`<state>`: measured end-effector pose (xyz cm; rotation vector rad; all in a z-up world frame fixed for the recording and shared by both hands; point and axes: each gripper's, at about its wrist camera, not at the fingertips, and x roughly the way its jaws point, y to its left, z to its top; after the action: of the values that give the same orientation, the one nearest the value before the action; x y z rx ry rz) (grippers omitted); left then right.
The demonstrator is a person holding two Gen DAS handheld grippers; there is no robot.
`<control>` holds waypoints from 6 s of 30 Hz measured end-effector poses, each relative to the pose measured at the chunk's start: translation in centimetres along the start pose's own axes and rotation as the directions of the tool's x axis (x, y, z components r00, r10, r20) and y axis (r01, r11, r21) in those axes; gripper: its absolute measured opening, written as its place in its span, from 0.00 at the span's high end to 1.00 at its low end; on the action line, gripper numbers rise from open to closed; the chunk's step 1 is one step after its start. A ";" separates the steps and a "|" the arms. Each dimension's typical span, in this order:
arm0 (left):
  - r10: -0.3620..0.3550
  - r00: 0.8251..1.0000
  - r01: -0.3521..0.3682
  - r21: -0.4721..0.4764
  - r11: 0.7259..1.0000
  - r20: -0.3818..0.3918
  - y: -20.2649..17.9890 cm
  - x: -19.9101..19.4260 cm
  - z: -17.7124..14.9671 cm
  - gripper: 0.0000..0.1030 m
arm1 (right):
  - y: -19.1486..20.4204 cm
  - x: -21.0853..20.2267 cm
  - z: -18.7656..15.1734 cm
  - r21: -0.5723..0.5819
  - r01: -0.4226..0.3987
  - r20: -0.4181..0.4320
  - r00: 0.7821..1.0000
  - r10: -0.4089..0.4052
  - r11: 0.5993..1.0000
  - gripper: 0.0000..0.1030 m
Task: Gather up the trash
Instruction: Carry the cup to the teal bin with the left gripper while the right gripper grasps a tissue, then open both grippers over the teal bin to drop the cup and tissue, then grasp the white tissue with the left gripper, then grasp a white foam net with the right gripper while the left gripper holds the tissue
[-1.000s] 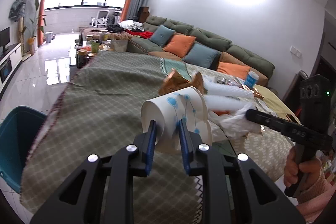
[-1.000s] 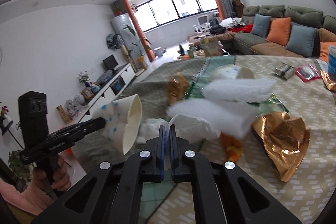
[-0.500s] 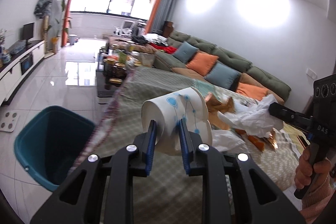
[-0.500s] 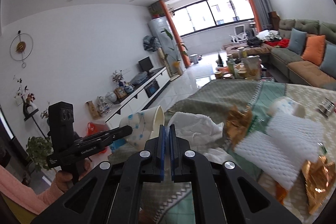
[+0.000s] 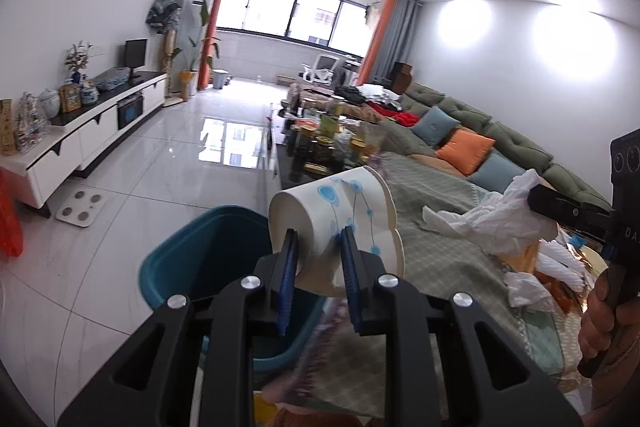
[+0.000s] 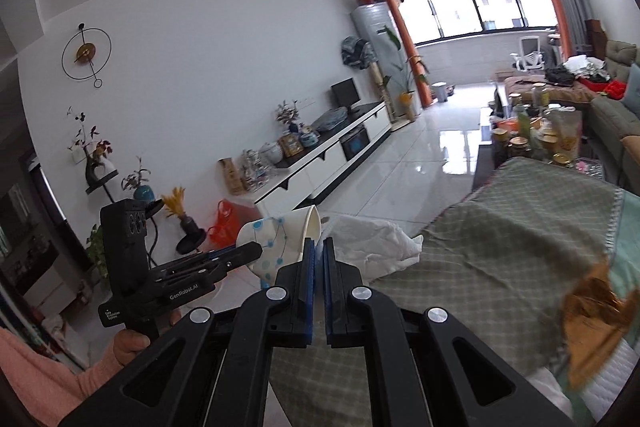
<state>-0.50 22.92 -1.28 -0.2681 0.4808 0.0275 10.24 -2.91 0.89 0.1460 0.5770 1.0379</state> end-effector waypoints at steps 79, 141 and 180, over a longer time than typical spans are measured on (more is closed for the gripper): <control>-0.430 0.843 0.503 0.192 0.843 -0.323 -19.8 7.5 -7.4 0.30 | -8.3 -16.2 -8.5 0.243 0.452 0.019 0.882 -0.470 0.858 0.47; -0.381 0.874 0.459 0.256 0.851 -0.301 -21.1 6.8 -6.9 0.90 | -12.2 -18.4 -11.7 0.408 0.396 0.008 0.900 -0.437 0.823 0.79; -0.247 0.959 0.273 0.222 0.936 -0.139 -13.0 3.1 -4.5 0.90 | -5.7 -14.9 -7.7 0.199 0.253 0.073 0.960 -0.272 0.947 0.94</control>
<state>1.37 9.07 -3.26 -0.0940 0.5482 -0.3049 5.05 -19.55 -2.13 0.2779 0.5861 0.7118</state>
